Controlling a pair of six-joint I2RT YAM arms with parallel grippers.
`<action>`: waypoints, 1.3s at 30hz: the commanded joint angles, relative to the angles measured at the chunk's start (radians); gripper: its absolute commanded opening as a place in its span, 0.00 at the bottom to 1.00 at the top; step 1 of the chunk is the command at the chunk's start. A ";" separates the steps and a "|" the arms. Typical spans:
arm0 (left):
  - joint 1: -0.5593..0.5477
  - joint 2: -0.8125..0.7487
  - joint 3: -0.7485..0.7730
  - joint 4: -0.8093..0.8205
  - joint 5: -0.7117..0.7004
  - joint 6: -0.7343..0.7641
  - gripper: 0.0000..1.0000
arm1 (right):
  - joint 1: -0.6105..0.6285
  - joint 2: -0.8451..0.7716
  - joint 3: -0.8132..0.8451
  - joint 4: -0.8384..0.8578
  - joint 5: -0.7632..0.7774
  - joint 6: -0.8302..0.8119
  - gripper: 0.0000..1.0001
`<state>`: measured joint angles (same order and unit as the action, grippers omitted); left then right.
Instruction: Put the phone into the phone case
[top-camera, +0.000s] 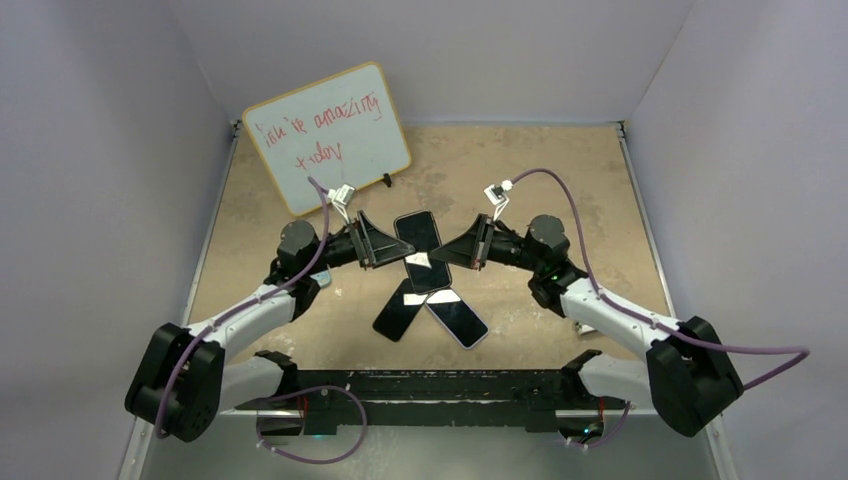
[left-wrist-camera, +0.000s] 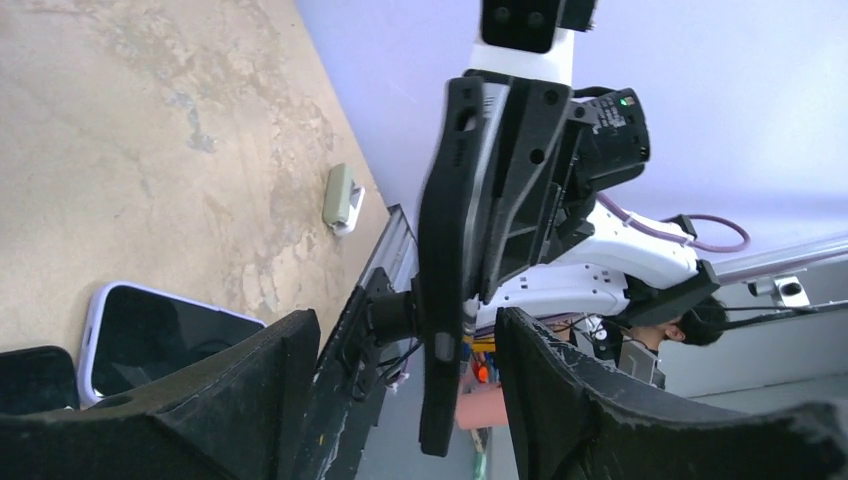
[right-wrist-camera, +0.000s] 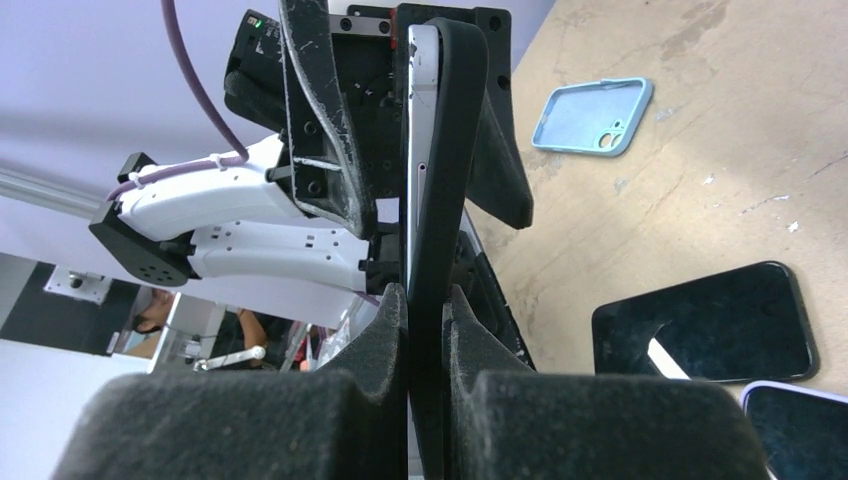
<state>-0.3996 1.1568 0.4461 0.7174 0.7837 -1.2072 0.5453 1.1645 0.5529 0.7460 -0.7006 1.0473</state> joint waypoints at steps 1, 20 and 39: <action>-0.006 -0.002 -0.023 0.175 0.022 -0.078 0.65 | 0.016 0.016 0.039 0.139 -0.014 0.055 0.00; -0.026 0.013 -0.020 0.330 0.081 -0.076 0.00 | 0.021 -0.136 -0.006 -0.173 -0.030 -0.187 0.79; -0.026 0.052 -0.018 0.344 0.073 0.026 0.00 | 0.022 -0.169 -0.132 -0.026 -0.065 -0.058 0.67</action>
<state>-0.4221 1.2011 0.4118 0.9554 0.8738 -1.2068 0.5629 1.0183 0.4091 0.6441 -0.7761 0.9546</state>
